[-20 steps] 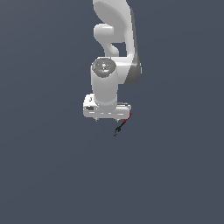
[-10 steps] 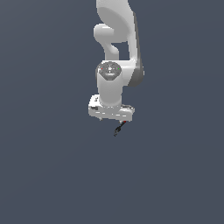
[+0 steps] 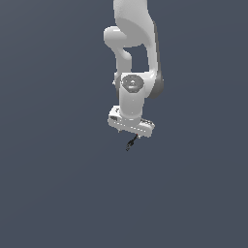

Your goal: Pick up the object and move it to a goal position.

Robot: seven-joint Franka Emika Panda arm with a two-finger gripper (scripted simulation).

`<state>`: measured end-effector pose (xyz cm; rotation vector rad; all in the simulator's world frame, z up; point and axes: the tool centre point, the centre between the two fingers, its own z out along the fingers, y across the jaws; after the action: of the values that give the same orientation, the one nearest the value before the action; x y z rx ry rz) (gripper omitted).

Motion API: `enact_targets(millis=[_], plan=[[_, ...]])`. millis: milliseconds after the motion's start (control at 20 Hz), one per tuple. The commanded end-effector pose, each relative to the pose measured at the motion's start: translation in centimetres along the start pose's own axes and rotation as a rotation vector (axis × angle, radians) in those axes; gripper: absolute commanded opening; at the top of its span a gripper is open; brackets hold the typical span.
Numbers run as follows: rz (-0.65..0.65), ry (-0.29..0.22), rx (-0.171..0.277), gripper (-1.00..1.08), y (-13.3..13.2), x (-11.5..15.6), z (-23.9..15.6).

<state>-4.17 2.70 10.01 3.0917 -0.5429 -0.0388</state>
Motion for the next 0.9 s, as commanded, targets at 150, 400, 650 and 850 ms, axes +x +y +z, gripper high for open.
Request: enact_targets(millis=[150, 400, 650, 850], plan=[[0.118, 0.009, 0.004, 1.0, -1.2, -2.0, 1.9], [0.204, 0.015, 0.007, 1.0, -1.9, -3.5, 3.2], [0.262, 0.02, 0.009, 1.0, -2.3, -4.5, 4.0], [0.289, 0.022, 0.01, 1.0, -2.5, -5.0, 4.4]])
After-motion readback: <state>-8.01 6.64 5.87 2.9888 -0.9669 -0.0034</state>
